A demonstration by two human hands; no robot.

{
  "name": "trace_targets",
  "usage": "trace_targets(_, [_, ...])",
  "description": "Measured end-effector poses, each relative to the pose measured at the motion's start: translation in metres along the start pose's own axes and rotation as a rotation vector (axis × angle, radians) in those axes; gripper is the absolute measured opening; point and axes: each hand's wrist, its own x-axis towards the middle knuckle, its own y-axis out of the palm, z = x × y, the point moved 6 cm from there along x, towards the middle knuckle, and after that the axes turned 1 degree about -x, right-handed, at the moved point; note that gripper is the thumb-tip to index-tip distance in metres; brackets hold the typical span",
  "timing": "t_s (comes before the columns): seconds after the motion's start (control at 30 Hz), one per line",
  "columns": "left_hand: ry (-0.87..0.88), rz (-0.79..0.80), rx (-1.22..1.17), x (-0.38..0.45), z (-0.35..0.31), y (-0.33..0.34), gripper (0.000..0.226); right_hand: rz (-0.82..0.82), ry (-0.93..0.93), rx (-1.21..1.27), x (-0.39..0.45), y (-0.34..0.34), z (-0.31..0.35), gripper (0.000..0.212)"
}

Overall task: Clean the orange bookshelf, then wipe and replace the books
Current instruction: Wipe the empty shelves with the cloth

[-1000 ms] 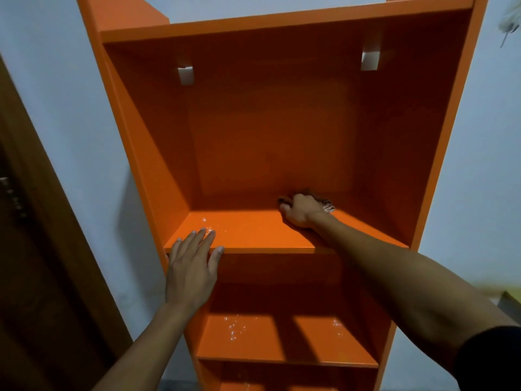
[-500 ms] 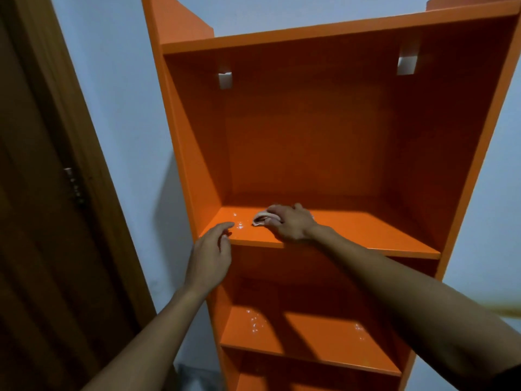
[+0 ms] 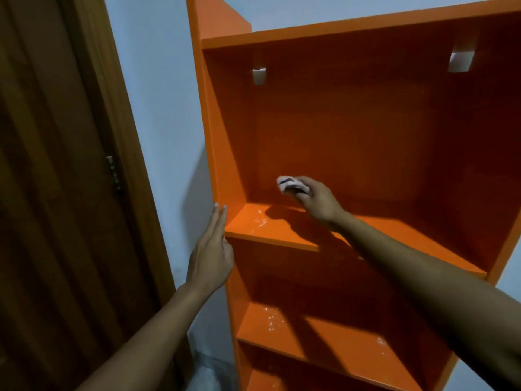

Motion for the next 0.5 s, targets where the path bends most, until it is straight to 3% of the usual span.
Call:
trace_targets(0.07, [-0.019, 0.006, 0.005, 0.0, 0.003, 0.004, 0.073, -0.065, 0.191, -0.283, 0.021, -0.011, -0.038, 0.028])
trace_targets(0.17, [-0.023, -0.015, 0.025, 0.002, 0.007, 0.004, 0.075, 0.099, 0.387, -0.506, 0.041, 0.002, -0.083, 0.036])
trace_targets(0.33, [0.032, -0.003, 0.073, 0.004, 0.009, 0.005, 0.077, 0.227, 0.395, -0.603, 0.071, 0.042, -0.087, 0.036])
trace_targets(0.5, [-0.012, 0.038, 0.103, 0.005, 0.017, 0.006, 0.074, 0.379, 0.369, -0.525, 0.09, 0.091, -0.065, 0.033])
